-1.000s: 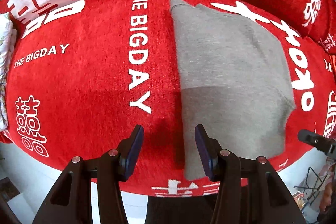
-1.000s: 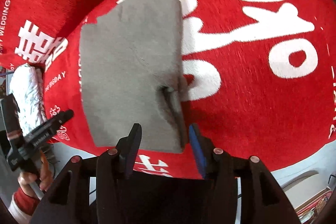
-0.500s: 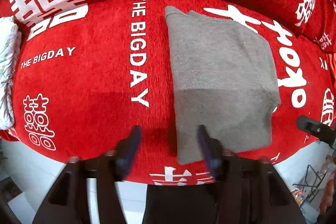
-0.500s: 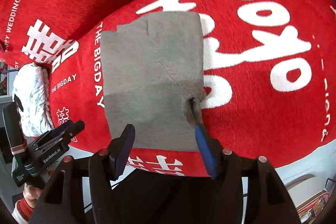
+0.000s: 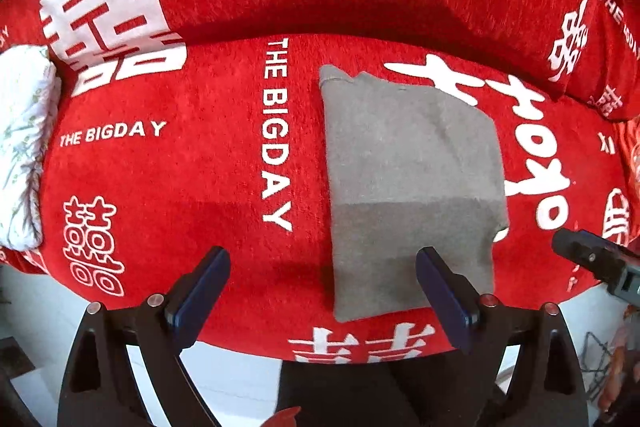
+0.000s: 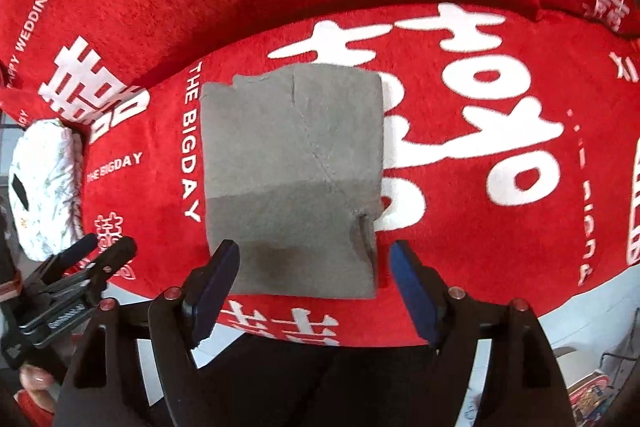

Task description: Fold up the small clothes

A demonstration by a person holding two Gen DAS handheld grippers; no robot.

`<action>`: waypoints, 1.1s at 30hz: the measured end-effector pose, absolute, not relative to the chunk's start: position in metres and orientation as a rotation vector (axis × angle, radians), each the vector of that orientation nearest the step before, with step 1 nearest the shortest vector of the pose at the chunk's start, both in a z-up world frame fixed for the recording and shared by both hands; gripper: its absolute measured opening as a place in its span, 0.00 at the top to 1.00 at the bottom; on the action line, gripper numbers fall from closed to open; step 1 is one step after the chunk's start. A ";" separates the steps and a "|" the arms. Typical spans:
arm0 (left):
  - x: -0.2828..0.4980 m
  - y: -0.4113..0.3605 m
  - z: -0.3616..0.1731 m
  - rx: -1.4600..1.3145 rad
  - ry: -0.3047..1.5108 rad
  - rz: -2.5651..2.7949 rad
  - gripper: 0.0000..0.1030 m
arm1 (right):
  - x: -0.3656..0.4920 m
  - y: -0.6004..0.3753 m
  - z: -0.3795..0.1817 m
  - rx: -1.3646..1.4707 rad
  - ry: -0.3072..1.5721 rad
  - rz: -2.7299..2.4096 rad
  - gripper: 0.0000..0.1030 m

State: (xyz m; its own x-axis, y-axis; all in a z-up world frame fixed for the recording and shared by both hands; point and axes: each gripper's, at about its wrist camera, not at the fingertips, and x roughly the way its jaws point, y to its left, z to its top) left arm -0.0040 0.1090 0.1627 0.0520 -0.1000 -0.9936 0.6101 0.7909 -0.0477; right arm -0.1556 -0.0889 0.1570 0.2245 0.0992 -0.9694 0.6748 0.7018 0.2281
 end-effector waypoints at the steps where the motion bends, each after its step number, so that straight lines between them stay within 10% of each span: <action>1: -0.003 0.109 0.164 0.434 1.432 -0.571 0.08 | -0.154 -0.088 0.160 0.715 1.306 -0.458 0.05; 33: -0.019 0.089 0.192 0.540 1.344 -0.545 0.08 | -0.139 -0.073 0.195 0.548 1.289 -0.556 0.00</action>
State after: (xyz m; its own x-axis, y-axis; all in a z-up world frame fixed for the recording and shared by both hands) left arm -0.0188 0.0890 0.1916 0.1416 -0.0564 -0.9883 0.6481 0.7600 0.0495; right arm -0.1386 -0.0732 0.1946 0.1875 -0.0771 -0.9792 0.6594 0.7487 0.0673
